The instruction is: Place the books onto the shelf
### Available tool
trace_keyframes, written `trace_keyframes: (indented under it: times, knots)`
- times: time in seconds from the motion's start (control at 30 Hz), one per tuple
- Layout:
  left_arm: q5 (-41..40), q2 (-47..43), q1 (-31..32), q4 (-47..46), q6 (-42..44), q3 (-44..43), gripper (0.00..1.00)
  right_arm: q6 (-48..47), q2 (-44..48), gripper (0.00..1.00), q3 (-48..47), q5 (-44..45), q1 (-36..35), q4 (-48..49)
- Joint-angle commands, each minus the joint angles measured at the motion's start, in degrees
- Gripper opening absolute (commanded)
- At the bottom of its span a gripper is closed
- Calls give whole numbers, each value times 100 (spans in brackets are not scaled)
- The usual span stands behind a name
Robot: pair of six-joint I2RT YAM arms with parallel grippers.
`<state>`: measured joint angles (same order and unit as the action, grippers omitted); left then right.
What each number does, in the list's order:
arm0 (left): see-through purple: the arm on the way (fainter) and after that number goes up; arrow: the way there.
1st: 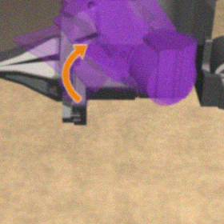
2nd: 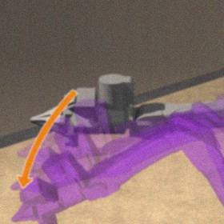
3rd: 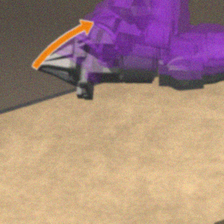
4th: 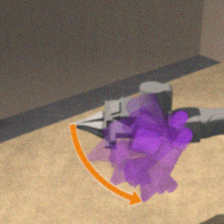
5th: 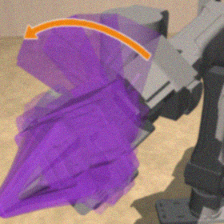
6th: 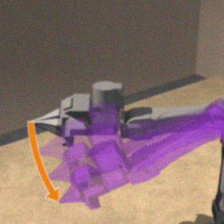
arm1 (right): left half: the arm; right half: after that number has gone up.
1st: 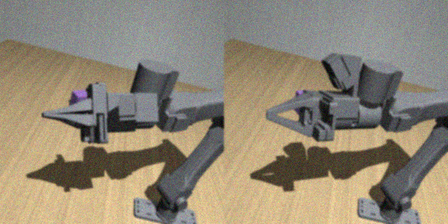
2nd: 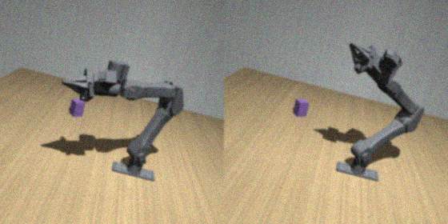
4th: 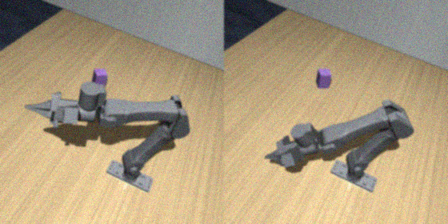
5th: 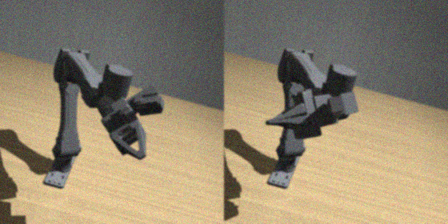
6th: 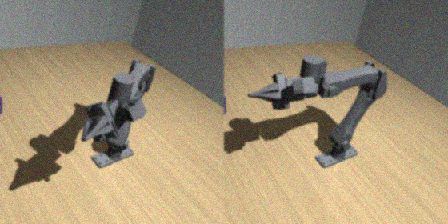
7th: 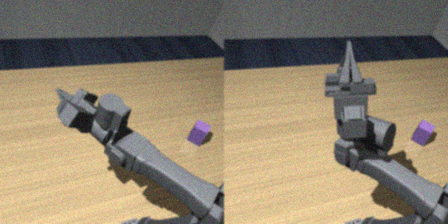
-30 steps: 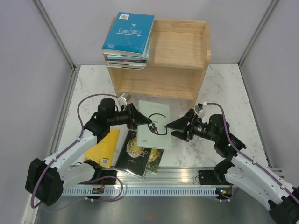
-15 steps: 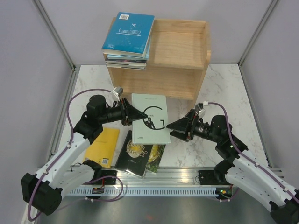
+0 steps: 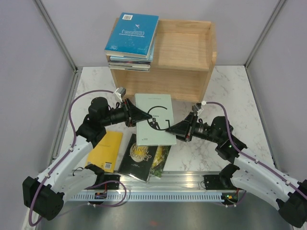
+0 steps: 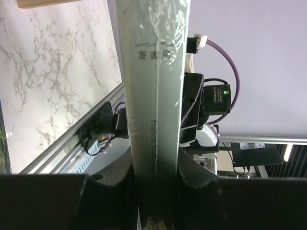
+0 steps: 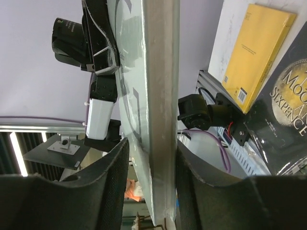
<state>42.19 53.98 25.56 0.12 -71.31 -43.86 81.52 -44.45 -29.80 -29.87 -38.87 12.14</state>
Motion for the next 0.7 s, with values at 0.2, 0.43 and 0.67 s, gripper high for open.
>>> trace_keyframes:
  times: [0.2,0.43,0.67]
  knots:
    - [-281,-27,-16,-680,-234,-53,2,251,-319,27,-70,200,-410,1255]
    - [-448,25,-16,1136,922,-718,33,154,-486,0,-254,482,-472,1133]
    - [-1467,-88,-69,3836,2235,-1494,72,-144,-978,0,-913,535,-481,904]
